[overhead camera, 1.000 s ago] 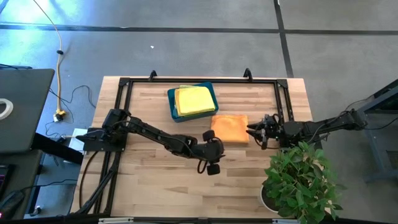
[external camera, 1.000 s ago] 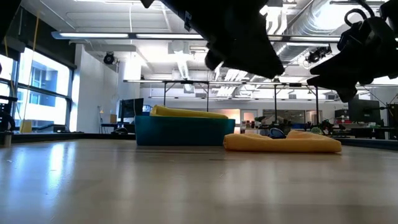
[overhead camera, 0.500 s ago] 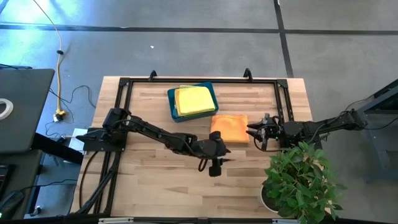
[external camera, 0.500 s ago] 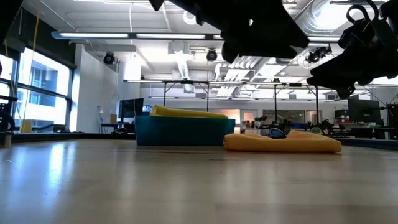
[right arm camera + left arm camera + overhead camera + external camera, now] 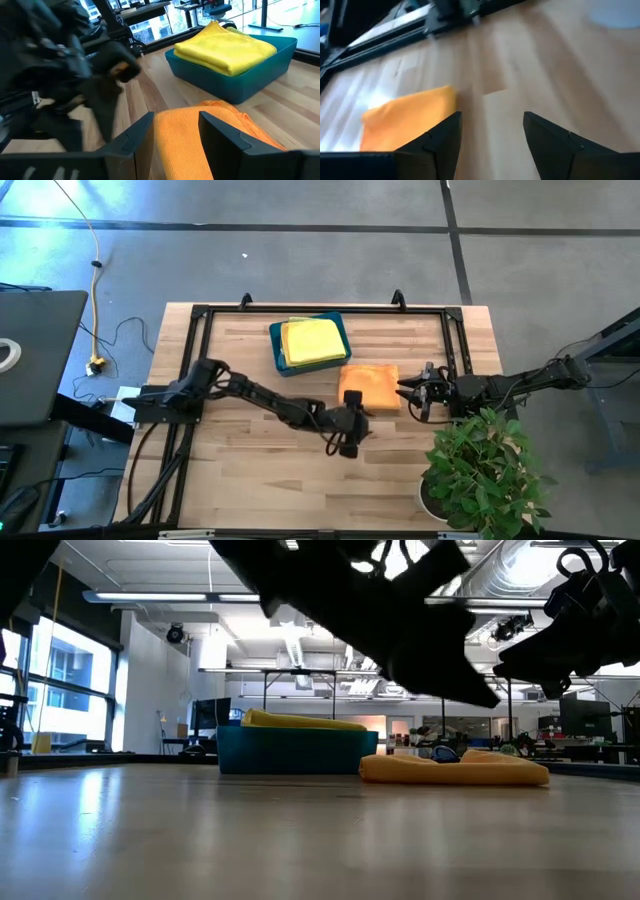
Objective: Fold microfiber towels
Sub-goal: Stack the orange microfiber cloth on the yellow microfiber cloth in the blue bin
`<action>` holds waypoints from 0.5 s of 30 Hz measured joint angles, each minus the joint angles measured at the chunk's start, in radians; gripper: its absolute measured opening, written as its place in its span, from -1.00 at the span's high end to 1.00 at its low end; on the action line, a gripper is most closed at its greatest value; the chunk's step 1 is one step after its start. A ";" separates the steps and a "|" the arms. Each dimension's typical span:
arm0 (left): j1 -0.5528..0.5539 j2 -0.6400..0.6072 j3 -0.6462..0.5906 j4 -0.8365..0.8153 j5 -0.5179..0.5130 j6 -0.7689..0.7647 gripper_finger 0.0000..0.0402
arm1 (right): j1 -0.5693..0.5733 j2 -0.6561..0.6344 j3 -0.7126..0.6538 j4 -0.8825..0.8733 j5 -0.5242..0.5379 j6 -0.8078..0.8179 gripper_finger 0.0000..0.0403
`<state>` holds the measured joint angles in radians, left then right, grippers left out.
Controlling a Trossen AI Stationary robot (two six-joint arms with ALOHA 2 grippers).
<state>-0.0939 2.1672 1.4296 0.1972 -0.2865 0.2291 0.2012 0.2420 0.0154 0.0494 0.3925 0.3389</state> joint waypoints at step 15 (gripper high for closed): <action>0.151 0.049 0.001 -0.141 0.074 -0.304 -0.10 | 0.000 0.000 0.000 0.000 0.000 0.000 0.27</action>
<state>0.0569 2.2158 1.4307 0.0565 -0.2127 -0.0749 0.2012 0.2420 0.0154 0.0494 0.3927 0.3389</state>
